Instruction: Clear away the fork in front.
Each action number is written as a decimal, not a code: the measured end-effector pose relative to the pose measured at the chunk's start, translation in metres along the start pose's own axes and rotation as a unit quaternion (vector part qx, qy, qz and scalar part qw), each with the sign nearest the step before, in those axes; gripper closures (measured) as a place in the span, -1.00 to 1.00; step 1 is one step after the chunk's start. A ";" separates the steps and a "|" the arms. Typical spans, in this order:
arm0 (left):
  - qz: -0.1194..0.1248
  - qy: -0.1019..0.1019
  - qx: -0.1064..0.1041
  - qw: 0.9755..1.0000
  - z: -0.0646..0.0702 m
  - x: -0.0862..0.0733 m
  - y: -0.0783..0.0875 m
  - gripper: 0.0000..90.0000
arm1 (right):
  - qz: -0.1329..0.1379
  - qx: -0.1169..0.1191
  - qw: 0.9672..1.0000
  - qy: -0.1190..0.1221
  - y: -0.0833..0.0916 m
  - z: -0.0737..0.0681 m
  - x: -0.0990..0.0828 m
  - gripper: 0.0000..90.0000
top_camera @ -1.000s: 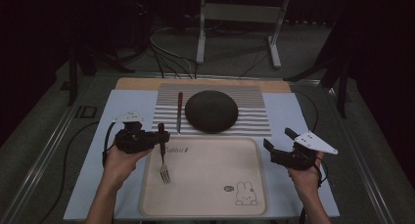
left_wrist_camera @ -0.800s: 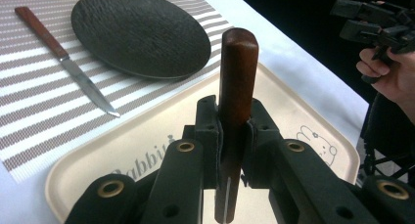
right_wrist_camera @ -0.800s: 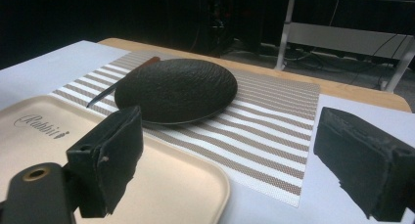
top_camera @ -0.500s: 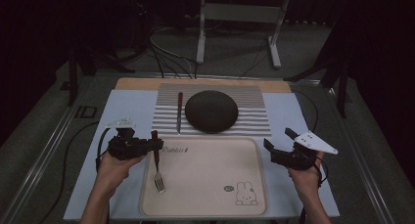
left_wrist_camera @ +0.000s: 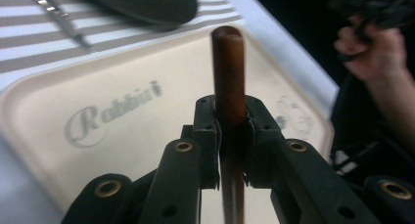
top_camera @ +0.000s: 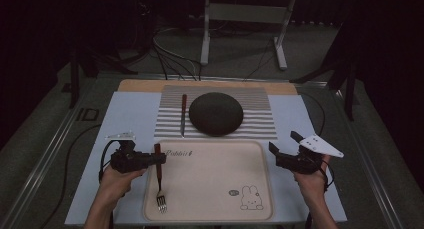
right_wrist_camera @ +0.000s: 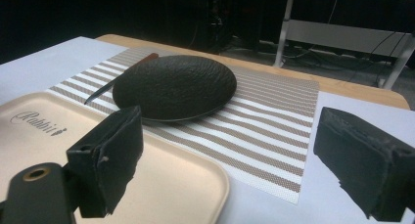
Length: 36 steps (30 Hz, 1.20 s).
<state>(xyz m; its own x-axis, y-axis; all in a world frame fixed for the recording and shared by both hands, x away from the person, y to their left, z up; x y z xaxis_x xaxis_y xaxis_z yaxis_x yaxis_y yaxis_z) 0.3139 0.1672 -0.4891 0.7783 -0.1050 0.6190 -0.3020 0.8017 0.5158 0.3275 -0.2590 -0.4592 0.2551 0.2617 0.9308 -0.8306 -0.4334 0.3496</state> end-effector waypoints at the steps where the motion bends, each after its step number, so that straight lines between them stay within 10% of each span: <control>1: -0.002 -0.001 0.004 1.000 -0.002 -0.002 -0.002 0.72 | -0.001 0.000 1.000 0.000 0.000 0.000 0.000 -0.75; 23: -0.018 0.001 0.077 0.997 -0.041 -0.017 -0.024 0.47 | -0.003 0.000 1.000 0.001 -0.001 -0.001 -0.002 -0.75; 32: -0.011 -0.002 0.138 0.990 -0.050 -0.016 -0.023 0.18 | -0.002 -0.001 1.000 0.000 0.000 -0.001 -0.001 -0.75; 36: 0.028 -0.001 0.161 0.986 -0.049 -0.011 -0.015 -0.12 | -0.003 -0.001 1.000 0.000 0.000 -0.001 -0.002 -0.75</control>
<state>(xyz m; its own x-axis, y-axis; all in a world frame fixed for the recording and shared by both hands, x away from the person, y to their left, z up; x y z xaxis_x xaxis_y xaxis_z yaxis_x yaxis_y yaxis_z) 0.3371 0.1851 -0.5326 0.7542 -0.0676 0.6532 -0.5045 0.5771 0.6422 0.3269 -0.2583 -0.4610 0.2592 0.2646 0.9289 -0.8305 -0.4299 0.3542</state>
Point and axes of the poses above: each handheld gripper's, and its own axes: y roughly backward along the jaws, x roughly out of its top, z roughly to its right, the point moved 6 cm from there along -y, roughly forward along the jaws, and after that the axes turned 8 degrees about y, right-handed, at the moved point
